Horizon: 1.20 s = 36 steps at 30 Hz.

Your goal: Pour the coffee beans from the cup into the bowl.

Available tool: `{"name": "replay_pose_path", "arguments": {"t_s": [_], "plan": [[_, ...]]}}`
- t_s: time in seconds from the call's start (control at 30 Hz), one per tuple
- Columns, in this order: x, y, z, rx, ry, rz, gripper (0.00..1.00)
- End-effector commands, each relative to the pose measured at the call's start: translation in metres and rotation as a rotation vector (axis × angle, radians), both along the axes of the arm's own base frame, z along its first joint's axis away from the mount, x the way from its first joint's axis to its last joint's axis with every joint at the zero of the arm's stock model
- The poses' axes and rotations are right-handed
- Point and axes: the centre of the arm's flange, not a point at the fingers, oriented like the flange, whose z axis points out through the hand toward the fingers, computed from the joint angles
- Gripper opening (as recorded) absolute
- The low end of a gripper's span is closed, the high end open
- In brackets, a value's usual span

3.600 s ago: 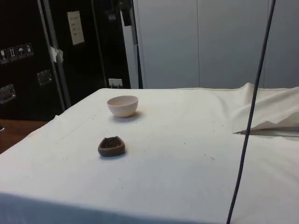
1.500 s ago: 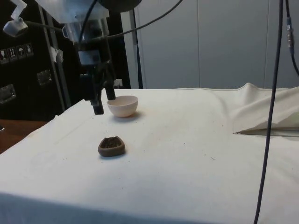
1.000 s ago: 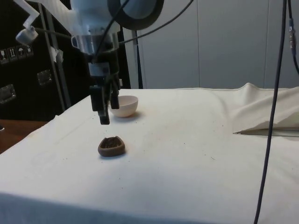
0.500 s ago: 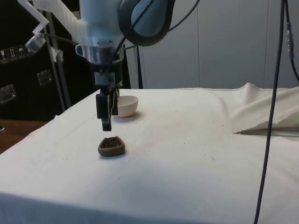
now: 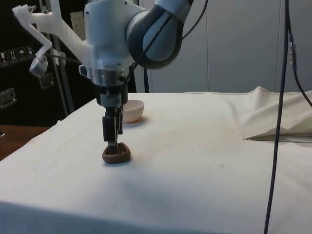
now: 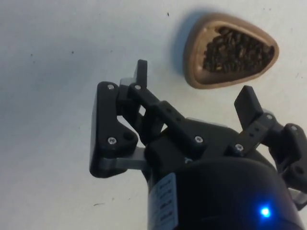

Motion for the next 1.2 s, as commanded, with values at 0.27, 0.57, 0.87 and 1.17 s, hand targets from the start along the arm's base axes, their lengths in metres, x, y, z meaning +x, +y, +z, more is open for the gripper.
{"name": "replay_pose_path", "arguments": {"t_s": [0.27, 0.57, 0.87, 1.17], "plan": [[0.009, -0.002, -0.019, -0.036, -0.001, -0.007, 1.0], [0.011, 0.012, -0.034, -0.061, -0.009, -0.006, 1.0], [0.011, 0.016, -0.039, -0.071, -0.014, -0.003, 1.0], [0.011, 0.014, -0.046, -0.081, -0.007, -0.001, 1.0]]}}
